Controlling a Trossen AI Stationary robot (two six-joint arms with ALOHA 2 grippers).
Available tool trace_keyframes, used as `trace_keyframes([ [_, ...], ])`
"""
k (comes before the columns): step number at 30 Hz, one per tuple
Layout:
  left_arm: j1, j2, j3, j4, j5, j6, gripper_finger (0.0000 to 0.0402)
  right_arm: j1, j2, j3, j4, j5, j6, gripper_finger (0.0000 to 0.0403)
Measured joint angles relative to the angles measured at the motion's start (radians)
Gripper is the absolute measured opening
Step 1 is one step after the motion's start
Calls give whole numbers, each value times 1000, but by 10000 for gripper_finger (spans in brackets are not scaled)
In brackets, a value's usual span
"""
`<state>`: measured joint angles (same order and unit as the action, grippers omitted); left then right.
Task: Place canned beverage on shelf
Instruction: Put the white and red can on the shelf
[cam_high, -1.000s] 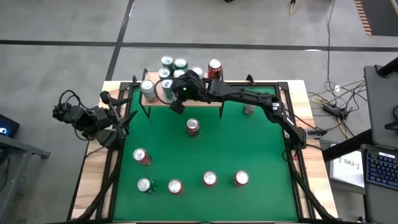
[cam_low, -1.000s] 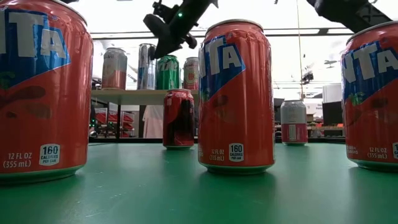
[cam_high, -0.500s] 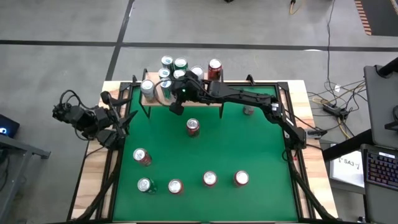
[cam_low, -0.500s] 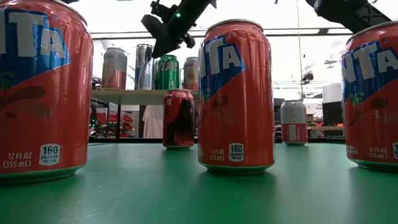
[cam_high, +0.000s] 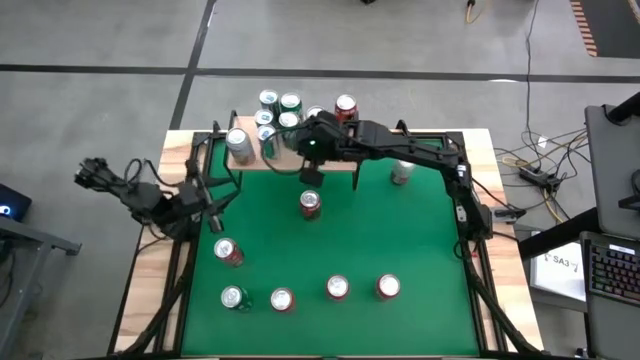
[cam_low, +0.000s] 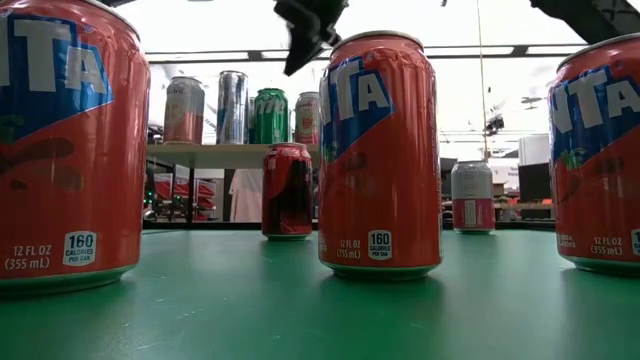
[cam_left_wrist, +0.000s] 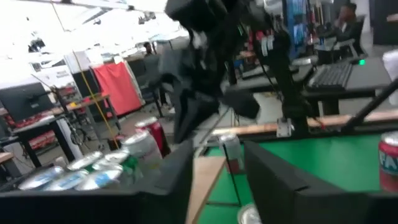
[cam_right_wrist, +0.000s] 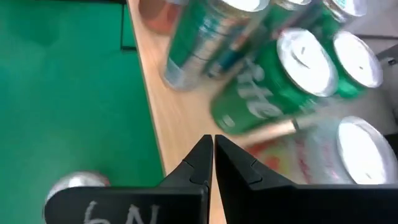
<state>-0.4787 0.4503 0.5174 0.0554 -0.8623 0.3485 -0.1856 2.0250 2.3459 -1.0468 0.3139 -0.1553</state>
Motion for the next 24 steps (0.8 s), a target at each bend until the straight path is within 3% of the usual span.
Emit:
trace_keyframes([
  [4,31,75,10,16,6,-31,30,-7,-41,0,-64,0,-14,9],
  [6,60,103,24,30,16,-20,9,-5,-59,-7,-57,-25,-30,9],
  [9,124,143,65,34,28,16,8,-10,-83,-11,-30,-120,-62,9],
  [13,242,181,138,17,175,97,2,-25,-104,-35,-1,-239,-84,9],
  [24,701,323,362,-295,583,102,0,-33,-155,-213,127,-244,-93,9],
])
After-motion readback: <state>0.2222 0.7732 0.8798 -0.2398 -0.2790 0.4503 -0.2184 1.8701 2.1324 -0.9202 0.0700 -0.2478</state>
